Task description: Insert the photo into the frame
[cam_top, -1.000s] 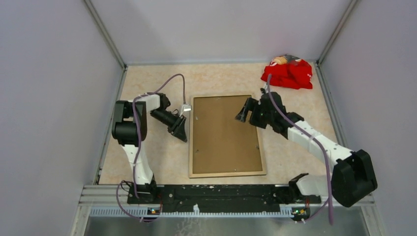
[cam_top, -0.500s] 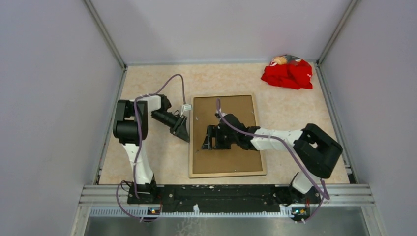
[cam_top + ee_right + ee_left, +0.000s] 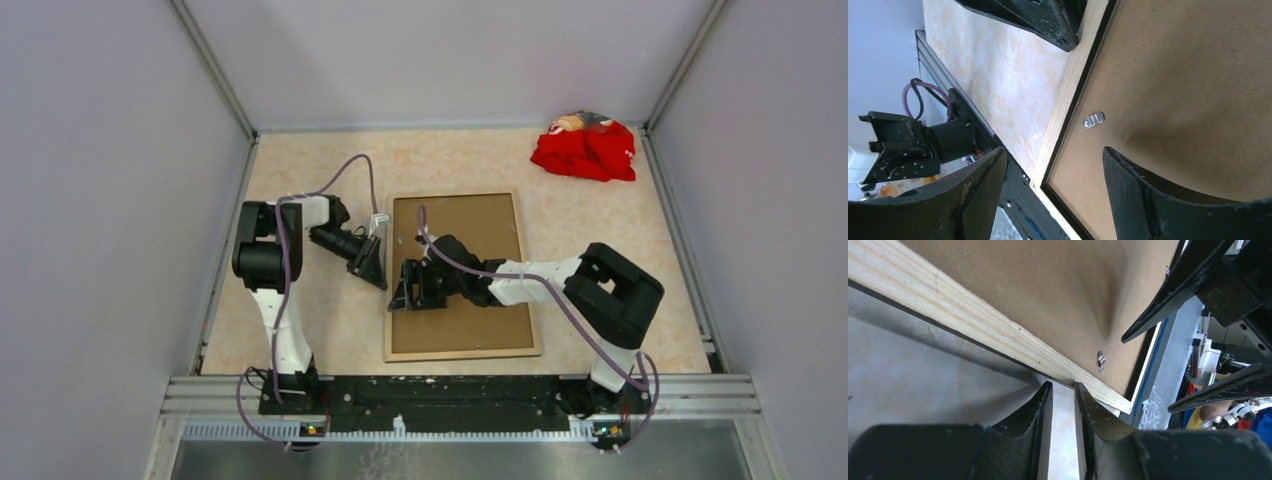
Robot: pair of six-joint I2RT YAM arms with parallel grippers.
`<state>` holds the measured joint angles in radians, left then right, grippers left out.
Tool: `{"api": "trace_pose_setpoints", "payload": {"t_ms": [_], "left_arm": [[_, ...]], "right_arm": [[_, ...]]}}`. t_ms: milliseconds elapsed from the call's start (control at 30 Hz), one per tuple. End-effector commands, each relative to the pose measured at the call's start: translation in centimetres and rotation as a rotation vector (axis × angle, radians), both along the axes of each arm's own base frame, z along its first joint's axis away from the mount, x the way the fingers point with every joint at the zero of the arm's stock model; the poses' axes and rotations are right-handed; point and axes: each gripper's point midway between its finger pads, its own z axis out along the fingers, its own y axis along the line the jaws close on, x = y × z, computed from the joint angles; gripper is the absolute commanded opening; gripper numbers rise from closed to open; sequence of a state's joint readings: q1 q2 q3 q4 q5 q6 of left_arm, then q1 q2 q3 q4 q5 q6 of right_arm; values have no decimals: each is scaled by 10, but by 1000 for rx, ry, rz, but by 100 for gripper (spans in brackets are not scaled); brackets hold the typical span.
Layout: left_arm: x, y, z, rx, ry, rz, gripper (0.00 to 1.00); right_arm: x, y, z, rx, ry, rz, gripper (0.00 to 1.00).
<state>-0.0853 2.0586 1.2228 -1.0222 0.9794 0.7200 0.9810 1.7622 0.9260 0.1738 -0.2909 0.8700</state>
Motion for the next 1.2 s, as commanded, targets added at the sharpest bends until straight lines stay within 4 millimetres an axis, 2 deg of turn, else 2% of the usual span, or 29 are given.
{"api": "trace_pose_setpoints", "payload": {"t_ms": [0, 200, 700, 1167], "left_arm": [[2, -4, -1, -20, -10, 4, 28], [2, -3, -1, -17, -13, 4, 27], [-2, -2, -2, -14, -9, -3, 25], [-3, -4, -2, -13, -8, -9, 24]], "right_arm": [[-1, 21, 12, 74, 3, 34, 70], [-3, 25, 4, 74, 27, 48, 69], [7, 30, -10, 43, 10, 27, 68], [8, 39, -10, 66, 15, 51, 67]]}}
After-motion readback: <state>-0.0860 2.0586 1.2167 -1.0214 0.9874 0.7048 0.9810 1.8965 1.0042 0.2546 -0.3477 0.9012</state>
